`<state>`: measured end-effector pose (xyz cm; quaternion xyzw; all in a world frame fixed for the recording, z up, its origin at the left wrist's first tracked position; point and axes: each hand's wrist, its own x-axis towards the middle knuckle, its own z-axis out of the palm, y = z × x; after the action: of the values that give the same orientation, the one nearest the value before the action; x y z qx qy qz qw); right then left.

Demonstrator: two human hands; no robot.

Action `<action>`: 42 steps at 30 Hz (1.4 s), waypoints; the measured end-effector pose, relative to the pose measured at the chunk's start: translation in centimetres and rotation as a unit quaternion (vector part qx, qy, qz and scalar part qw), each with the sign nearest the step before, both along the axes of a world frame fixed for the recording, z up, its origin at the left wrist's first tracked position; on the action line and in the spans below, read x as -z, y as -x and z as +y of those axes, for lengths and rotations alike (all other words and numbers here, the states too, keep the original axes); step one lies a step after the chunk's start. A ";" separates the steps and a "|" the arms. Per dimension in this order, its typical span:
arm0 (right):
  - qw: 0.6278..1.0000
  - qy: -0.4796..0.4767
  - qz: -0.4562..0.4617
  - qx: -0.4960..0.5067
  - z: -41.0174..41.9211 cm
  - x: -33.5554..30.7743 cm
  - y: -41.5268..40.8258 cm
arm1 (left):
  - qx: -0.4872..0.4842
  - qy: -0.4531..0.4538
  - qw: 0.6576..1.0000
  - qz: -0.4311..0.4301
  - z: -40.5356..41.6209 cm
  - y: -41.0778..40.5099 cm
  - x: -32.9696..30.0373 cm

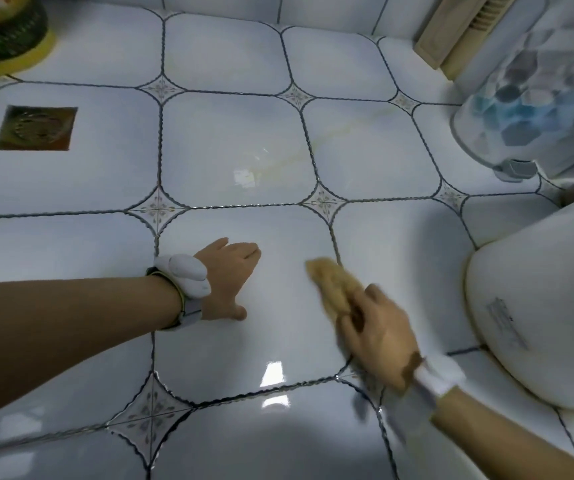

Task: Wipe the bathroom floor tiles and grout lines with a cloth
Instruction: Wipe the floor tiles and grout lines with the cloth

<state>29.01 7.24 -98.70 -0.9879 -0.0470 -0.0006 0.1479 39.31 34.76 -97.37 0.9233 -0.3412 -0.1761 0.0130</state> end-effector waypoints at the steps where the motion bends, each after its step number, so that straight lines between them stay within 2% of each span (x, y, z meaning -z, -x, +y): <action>1: 0.997 -0.019 0.022 -0.071 1.6 0.0 1.9 | -0.004 0.011 1.000 -0.001 0.6 0.0 -0.6; 4: 0.968 -0.031 0.079 -0.234 5.3 -0.1 4.1 | -0.027 0.021 0.999 -0.013 4.6 0.5 -2.7; 6: 0.964 -0.014 0.084 -0.251 6.1 -0.8 1.0 | -0.040 -0.012 0.999 -0.006 7.4 1.3 -3.9; 10: 0.989 0.029 0.044 -0.141 11.3 -1.8 -9.3 | -0.096 -0.089 0.991 0.020 16.7 5.7 -5.9; 12: 0.996 0.034 0.049 -0.067 13.7 -2.0 -12.4 | -0.153 -0.086 0.984 0.029 20.2 8.2 -6.4; 14: 0.997 0.024 0.055 -0.045 15.9 -2.1 -11.9 | -0.225 -0.070 0.971 0.035 23.1 11.3 -6.6; 17: 0.984 -0.022 0.031 -0.172 18.1 -1.6 -5.7 | -0.316 -0.036 0.947 0.047 26.3 15.1 -5.3; 19: 0.954 -0.033 0.062 -0.292 18.8 -0.9 -0.1 | -0.357 -0.020 0.932 0.068 27.6 16.6 -4.1; 21: 0.926 -0.022 0.098 -0.364 18.2 -0.2 3.7 | -0.347 -0.031 0.934 0.080 27.8 16.9 -3.0; 23: 0.908 -0.019 0.082 -0.410 19.3 0.1 3.5 | -0.342 -0.031 0.935 0.086 28.8 17.5 -2.4; 25: 0.920 -0.011 0.066 -0.386 19.9 -0.2 0.0 | -0.340 -0.024 0.936 0.086 28.4 17.3 -1.5; 29: 0.978 0.018 0.009 -0.210 24.6 0.0 -9.9 | -0.343 -0.019 0.937 0.064 28.6 17.6 -0.6; 31: 0.990 0.028 0.003 -0.138 27.1 -0.3 -11.8 | -0.345 -0.013 0.937 0.061 29.1 17.5 -0.3; 33: 0.984 0.027 0.010 -0.178 28.5 -0.6 -10.5 | -0.346 -0.006 0.935 0.077 29.3 17.2 -0.4; 35: 0.948 0.013 0.046 -0.315 28.1 -0.7 -6.2 | -0.356 0.002 0.930 0.094 29.1 17.0 -0.6; 38: 0.844 0.056 0.126 -0.518 25.5 -1.7 0.8 | -0.365 0.018 0.926 0.093 29.0 16.7 -0.8; 40: 0.779 0.107 0.111 -0.608 23.7 -2.2 0.5 | -0.363 0.032 0.926 0.093 28.8 16.3 -0.9; 42: 0.753 0.128 0.116 -0.635 24.4 -2.8 -2.6 | -0.361 0.038 0.927 0.089 28.9 16.0 -1.0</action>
<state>31.65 31.66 -95.92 -0.7330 -0.6454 0.2146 -0.0090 23.32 63.65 -96.35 0.9633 0.0115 -0.2278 0.1416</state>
